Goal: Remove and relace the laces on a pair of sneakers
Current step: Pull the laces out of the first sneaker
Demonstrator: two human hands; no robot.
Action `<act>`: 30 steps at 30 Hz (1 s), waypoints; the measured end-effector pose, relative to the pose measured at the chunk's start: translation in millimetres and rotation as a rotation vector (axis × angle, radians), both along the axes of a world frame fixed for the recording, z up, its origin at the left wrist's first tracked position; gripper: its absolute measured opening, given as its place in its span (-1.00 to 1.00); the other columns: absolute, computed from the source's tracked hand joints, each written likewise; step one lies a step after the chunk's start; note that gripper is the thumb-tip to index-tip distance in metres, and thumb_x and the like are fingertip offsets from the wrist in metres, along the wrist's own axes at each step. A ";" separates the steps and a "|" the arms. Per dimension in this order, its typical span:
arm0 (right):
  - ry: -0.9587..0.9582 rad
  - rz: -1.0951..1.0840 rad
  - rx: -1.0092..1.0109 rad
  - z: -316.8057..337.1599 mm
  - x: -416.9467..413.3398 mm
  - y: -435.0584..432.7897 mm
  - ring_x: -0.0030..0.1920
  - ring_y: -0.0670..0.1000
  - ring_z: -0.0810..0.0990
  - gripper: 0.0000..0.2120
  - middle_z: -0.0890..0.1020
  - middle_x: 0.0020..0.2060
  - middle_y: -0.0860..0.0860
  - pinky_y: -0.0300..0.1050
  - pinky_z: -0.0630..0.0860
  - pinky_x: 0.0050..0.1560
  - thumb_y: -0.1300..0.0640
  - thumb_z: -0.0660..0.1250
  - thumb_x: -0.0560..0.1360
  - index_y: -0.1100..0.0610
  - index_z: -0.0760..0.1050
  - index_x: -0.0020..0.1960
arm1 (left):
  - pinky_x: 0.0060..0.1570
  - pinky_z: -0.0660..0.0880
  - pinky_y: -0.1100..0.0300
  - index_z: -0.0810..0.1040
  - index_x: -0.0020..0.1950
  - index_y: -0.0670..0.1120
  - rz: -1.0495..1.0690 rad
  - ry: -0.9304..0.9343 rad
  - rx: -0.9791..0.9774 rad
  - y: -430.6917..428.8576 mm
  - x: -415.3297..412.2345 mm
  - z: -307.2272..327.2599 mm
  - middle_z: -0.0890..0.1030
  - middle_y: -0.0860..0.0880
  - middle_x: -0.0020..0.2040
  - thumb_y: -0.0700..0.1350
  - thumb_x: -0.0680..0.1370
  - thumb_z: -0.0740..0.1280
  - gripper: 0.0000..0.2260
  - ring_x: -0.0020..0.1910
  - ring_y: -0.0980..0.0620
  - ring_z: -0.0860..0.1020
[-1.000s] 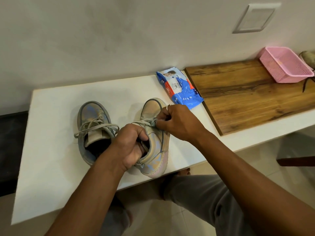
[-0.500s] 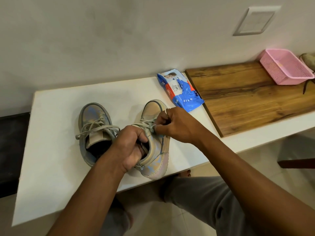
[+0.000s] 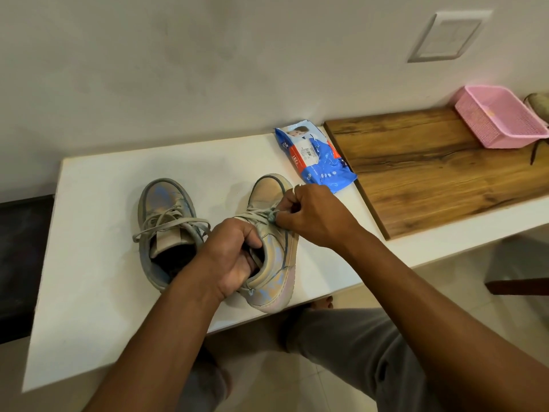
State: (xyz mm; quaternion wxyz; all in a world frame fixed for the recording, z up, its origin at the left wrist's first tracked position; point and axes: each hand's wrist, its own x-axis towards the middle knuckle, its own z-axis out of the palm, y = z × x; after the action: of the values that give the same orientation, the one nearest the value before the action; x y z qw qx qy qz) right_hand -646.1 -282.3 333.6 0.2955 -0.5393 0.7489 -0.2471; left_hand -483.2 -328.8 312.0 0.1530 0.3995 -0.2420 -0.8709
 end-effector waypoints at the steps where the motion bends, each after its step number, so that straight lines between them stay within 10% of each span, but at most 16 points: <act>1: -0.038 0.029 0.015 1.6 0.0 0.8 -0.22 -0.07 0.61 -0.91 0.67 -0.26 -0.08 -0.09 0.59 -0.22 0.06 0.47 0.46 0.07 0.65 -0.15 | -0.22 0.59 0.12 0.47 0.07 -0.24 -0.003 0.007 0.002 -0.4 0.9 0.2 0.51 -0.15 -0.16 -0.35 0.19 0.10 -0.53 -0.25 -0.15 0.54; 30: -0.088 0.137 0.127 8.5 -7.0 4.9 -0.16 -0.01 0.64 -0.90 0.70 -0.22 -0.04 0.01 0.61 -0.10 0.08 0.49 0.45 0.11 0.67 -0.12 | -0.16 0.56 0.10 0.46 0.08 -0.24 0.004 -0.004 -0.006 -2.3 1.2 0.2 0.50 -0.15 -0.15 -0.34 0.19 0.10 -0.53 -0.23 -0.14 0.51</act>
State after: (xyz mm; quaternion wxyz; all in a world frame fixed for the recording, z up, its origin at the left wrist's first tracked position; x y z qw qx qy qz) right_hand -653.1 -277.4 342.0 0.3778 -0.5581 0.7107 -0.2019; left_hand -482.0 -331.1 312.2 0.1555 0.4013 -0.2441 -0.8690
